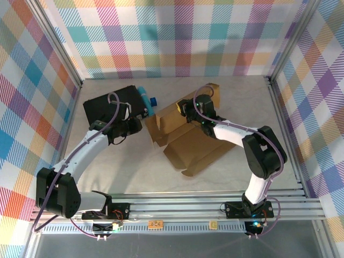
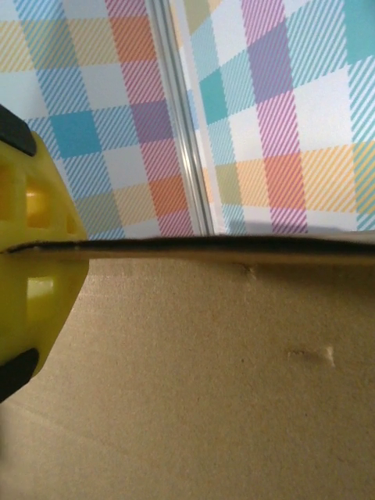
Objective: Fold the paper box
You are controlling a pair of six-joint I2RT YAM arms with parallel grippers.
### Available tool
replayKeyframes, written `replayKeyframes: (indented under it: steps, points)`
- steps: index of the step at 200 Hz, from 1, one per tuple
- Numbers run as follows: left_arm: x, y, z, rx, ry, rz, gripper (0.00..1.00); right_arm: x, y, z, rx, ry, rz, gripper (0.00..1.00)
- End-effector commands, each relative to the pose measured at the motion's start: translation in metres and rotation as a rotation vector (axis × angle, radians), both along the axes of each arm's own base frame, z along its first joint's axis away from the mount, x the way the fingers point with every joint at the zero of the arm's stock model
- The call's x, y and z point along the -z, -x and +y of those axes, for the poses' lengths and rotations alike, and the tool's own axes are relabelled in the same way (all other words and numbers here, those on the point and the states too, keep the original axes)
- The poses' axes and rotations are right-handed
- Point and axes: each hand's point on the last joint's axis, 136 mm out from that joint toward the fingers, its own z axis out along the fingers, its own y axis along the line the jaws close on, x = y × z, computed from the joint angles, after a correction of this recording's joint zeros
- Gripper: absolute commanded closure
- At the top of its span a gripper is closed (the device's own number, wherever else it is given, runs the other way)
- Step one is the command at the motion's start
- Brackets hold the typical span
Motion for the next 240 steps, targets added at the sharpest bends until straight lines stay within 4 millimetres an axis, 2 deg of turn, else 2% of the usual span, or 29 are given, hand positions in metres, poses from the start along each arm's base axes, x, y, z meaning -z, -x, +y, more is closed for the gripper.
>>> replayKeyframes:
  steps: [1,43,80,85,115,152,186,240]
  points:
    - [-0.001,0.001,0.004,0.011,-0.01,-0.029,0.71,-0.02,-0.004,0.008,-0.063,-0.064,-0.136,1.0]
    - [0.004,0.004,-0.002,0.041,0.015,-0.054,0.69,-0.016,-0.01,0.008,-0.12,-0.127,-0.173,1.0]
    - [0.02,0.013,-0.01,0.143,0.009,-0.083,0.65,-0.016,-0.011,0.002,-0.174,-0.134,-0.197,1.0]
    - [0.015,0.008,-0.013,0.157,0.02,-0.121,0.65,-0.016,-0.011,0.002,-0.183,-0.138,-0.198,1.0]
    - [0.021,0.004,-0.024,0.217,0.022,-0.174,0.6,-0.007,-0.014,0.001,-0.225,-0.142,-0.182,1.0]
    - [0.017,0.003,-0.061,0.391,0.025,-0.319,0.57,-0.004,-0.015,0.001,-0.255,-0.143,-0.178,1.0]
    - [0.023,0.006,-0.09,0.503,0.034,-0.331,0.56,-0.005,-0.019,0.002,-0.27,-0.142,-0.179,1.0]
    - [0.03,0.005,-0.112,0.537,0.006,-0.334,0.56,-0.002,-0.019,0.003,-0.288,-0.161,-0.193,1.0]
